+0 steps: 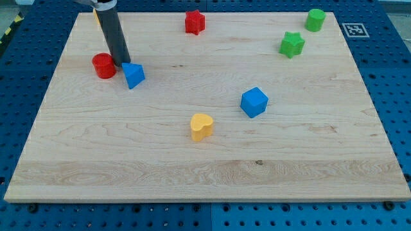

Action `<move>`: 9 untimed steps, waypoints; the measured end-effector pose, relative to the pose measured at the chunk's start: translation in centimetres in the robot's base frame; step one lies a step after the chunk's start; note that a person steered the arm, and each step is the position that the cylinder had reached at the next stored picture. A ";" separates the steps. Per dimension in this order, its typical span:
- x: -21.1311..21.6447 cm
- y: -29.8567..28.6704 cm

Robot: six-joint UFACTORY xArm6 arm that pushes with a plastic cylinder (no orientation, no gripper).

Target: Push the blue triangle towards the yellow heart

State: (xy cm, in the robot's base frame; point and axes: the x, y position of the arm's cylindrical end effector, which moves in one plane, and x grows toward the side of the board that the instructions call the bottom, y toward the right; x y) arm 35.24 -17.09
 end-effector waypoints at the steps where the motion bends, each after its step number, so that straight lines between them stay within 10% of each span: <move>1: 0.1 -0.1; 9: 2.1 3.5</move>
State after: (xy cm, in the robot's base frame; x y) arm 37.32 -13.59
